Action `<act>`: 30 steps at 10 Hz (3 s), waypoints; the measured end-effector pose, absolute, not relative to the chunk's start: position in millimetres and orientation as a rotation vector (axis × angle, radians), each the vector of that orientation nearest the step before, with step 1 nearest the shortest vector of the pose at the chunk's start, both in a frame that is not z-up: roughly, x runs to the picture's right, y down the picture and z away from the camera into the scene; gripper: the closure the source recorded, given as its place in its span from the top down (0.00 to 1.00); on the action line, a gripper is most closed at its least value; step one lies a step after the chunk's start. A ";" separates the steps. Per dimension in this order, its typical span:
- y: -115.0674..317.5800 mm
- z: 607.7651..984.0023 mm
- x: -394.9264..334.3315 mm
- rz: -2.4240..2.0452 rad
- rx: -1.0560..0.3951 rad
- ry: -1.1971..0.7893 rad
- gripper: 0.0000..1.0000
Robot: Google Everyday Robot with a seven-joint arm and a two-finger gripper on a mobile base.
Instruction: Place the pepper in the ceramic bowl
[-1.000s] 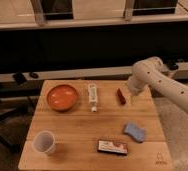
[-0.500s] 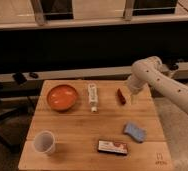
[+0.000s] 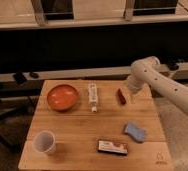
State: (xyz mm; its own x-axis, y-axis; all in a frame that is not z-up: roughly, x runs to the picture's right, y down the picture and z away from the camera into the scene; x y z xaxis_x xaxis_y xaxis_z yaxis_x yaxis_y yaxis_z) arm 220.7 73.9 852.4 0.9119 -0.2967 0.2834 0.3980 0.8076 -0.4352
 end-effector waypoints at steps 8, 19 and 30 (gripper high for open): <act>75.5 882.0 219.5 -0.436 -0.529 -0.211 0.80; 81.7 912.2 227.7 -0.507 -0.567 -0.236 0.80; 97.2 934.4 228.5 -0.541 -0.620 -0.279 0.80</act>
